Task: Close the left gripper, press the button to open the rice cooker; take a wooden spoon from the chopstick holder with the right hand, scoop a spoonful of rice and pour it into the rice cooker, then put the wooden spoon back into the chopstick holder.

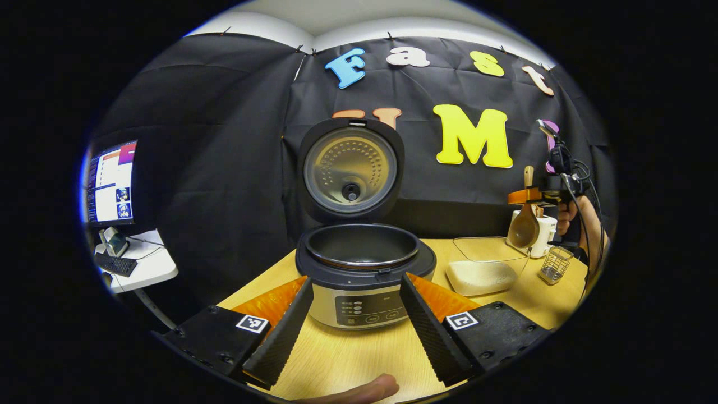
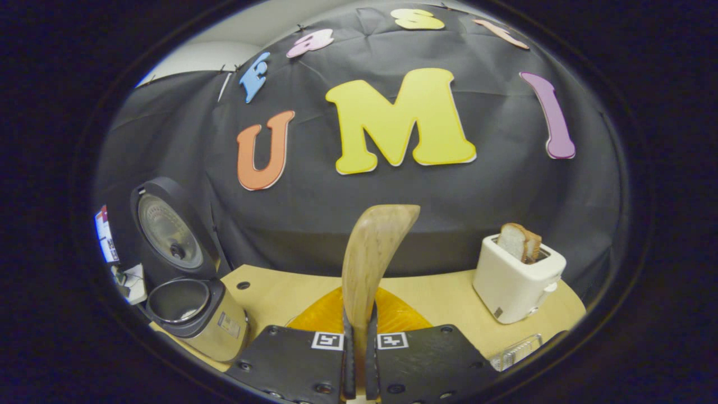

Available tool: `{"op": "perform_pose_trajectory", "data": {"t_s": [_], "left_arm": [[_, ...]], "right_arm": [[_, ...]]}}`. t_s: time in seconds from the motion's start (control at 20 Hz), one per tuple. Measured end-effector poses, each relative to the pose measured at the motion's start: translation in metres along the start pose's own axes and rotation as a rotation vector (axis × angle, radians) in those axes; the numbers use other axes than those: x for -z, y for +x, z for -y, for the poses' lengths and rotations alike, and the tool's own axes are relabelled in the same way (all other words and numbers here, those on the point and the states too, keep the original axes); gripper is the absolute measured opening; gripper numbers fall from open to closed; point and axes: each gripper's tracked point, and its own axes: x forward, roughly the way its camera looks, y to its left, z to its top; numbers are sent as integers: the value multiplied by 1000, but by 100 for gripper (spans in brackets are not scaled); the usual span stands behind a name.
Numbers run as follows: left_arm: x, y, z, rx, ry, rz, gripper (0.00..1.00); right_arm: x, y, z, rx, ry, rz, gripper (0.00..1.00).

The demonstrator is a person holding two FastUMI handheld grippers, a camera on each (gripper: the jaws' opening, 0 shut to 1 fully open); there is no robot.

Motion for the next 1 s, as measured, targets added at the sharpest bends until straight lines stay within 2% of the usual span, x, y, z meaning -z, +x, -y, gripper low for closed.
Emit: {"op": "perform_pose_trajectory", "data": {"t_s": [0.2,0.55,1.0], "left_arm": [[6,4,-10,-1,-11,-4,99],[15,11,-11,20,-64,-20,99],[26,14,-15,31,-64,-25,99]], "right_arm": [[29,30,-5,85,-120,-8,7],[63,36,-8,173,-356,-34,8],[100,36,-1,286,-499,-132,7]]}}
